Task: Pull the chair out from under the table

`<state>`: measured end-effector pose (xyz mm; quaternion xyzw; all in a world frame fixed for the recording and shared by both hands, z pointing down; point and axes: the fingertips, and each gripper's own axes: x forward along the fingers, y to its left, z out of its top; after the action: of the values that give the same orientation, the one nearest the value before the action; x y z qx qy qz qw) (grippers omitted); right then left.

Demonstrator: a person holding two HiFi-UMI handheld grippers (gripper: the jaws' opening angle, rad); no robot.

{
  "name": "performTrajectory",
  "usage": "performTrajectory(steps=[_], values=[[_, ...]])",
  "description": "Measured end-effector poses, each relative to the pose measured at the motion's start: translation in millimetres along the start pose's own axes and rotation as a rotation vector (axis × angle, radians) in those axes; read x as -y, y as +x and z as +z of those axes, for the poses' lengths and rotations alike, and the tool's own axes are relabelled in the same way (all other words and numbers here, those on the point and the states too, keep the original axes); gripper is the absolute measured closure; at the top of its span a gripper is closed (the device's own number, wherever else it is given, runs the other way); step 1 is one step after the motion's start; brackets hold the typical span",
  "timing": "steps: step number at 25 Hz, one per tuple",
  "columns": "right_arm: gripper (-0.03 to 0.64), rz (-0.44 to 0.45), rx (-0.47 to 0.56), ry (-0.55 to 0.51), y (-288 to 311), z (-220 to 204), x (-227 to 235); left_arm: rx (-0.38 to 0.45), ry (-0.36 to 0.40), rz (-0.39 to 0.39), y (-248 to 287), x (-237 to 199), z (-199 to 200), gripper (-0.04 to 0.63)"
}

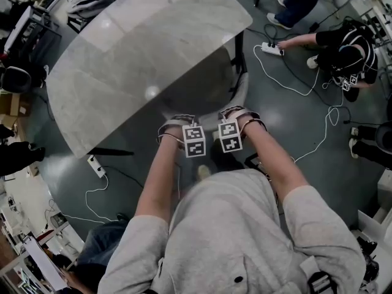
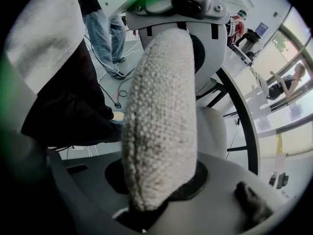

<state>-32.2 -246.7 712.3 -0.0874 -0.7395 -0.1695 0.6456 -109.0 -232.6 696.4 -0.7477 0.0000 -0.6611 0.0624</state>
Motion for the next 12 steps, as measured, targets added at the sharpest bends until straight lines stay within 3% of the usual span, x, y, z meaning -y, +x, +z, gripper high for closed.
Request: performTrajectory(steps=[12], values=[[0.511, 0.005, -0.006, 0.016, -3, 14, -44, 0.003, 0.014, -0.009, -3, 44, 6, 0.483]])
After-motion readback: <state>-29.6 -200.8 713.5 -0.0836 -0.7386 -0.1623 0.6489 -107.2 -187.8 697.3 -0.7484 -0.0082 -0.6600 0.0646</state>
